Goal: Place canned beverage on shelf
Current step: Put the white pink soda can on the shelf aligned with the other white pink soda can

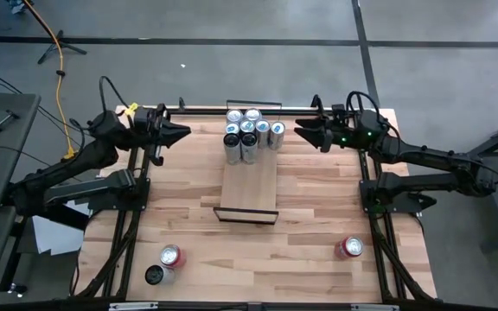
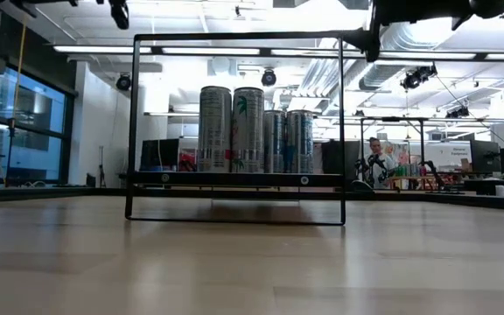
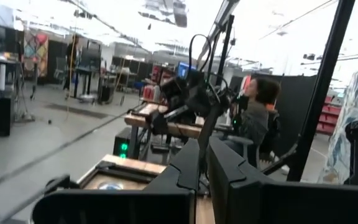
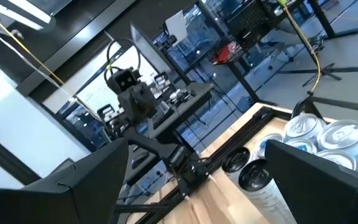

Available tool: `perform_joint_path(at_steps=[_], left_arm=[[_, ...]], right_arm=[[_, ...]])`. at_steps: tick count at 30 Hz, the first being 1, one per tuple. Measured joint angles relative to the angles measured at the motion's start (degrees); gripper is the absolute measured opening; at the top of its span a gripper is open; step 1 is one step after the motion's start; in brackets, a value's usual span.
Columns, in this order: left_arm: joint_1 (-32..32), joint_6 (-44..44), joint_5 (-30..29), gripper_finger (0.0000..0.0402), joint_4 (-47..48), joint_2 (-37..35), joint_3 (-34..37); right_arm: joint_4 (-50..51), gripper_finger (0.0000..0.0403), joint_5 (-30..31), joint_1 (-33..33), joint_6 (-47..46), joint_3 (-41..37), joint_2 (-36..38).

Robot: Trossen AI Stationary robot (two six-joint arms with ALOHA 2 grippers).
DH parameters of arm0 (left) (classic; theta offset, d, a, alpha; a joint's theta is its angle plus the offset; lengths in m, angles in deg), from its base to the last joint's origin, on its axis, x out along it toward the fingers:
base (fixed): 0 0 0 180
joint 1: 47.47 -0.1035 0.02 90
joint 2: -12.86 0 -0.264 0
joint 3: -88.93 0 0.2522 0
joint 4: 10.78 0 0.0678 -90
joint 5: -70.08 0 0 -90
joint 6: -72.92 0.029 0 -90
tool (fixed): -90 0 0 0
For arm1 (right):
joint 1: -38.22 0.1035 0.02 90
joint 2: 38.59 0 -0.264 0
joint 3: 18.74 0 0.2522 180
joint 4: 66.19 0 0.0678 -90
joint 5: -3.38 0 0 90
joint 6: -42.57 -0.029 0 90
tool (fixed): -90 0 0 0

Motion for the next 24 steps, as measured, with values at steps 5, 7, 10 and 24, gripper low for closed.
perform_joint_path(at_steps=[5,7,10,24], left_arm=[[0.00,-1.48,-0.02,0.0003,-0.70,0.04,0.00],[0.00,-5.11,-0.42,0.0015,-1.21,0.04,0.02],[0.32,-12.39,-0.61,0.0053,-4.37,0.06,-0.20],[22.26,-6.02,-6.64,0.0261,-17.92,14.14,-23.39]], right_arm=[[0.68,0.0364,0.00,1.16,0.01,0.00,-0.02],[1.23,0.0364,0.00,1.72,-0.01,0.00,-0.02],[1.75,0.0364,-0.51,2.53,0.07,0.00,-0.02],[2.38,0.0364,-1.07,3.63,0.03,0.00,-0.02]])
